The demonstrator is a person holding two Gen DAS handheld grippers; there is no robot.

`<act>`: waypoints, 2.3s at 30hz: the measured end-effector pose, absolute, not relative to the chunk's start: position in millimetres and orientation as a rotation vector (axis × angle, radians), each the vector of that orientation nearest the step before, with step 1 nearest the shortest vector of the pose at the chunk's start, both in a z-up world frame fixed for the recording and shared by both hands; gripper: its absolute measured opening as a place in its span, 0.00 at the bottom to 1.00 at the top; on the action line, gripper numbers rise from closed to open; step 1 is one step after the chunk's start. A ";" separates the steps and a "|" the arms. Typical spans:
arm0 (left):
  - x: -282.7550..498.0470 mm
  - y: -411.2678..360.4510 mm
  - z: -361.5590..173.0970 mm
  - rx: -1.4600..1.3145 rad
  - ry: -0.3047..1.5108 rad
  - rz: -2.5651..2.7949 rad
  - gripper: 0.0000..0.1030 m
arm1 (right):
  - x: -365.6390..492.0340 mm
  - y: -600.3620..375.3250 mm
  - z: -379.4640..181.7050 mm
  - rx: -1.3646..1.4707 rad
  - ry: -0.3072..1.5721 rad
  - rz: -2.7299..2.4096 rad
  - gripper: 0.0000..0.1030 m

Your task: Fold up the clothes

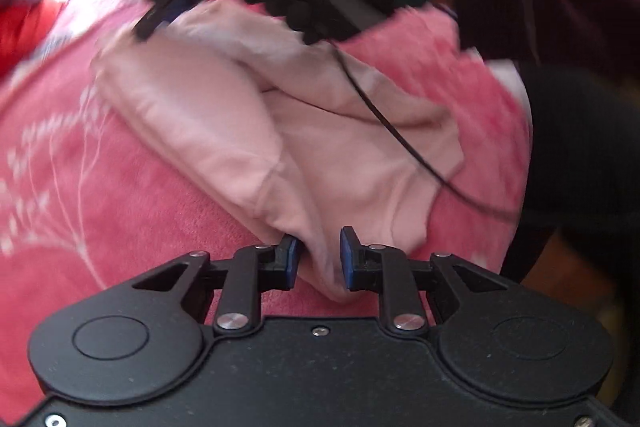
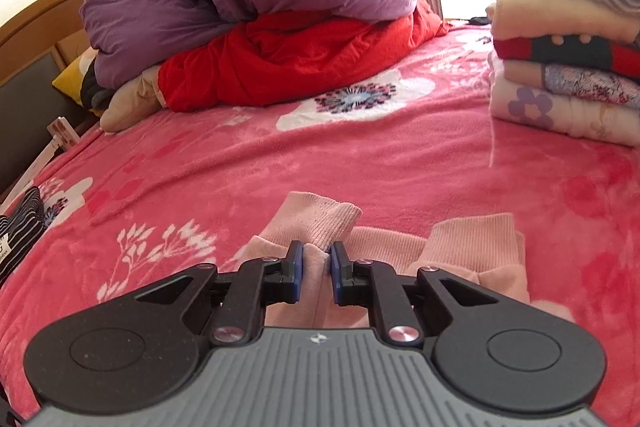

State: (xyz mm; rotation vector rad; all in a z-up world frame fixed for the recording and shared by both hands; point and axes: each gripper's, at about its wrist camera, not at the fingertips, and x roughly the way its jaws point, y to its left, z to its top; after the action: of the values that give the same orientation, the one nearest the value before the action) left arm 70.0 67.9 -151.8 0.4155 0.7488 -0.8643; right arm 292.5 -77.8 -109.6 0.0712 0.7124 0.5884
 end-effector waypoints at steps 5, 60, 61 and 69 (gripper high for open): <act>58.9 63.4 -156.0 0.566 0.673 -0.884 0.18 | 296.9 -77.4 -113.9 0.060 0.761 0.598 0.17; 254.3 128.5 -117.3 -0.327 0.650 -0.478 0.37 | 54.8 -41.6 -141.0 -0.425 0.567 0.790 0.36; 262.7 127.2 -119.7 -0.340 0.663 -0.480 0.37 | 54.1 -41.9 -141.8 -0.418 0.561 0.786 0.36; 288.7 126.5 -124.0 -0.320 0.602 -0.530 0.06 | 45.1 -44.2 -148.9 -0.395 0.505 0.752 0.37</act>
State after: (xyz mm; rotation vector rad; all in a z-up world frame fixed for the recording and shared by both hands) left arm 288.7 126.5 -124.0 -0.3196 0.6017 -0.5301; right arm 45.1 -44.2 -148.9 -0.3946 0.5047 0.7517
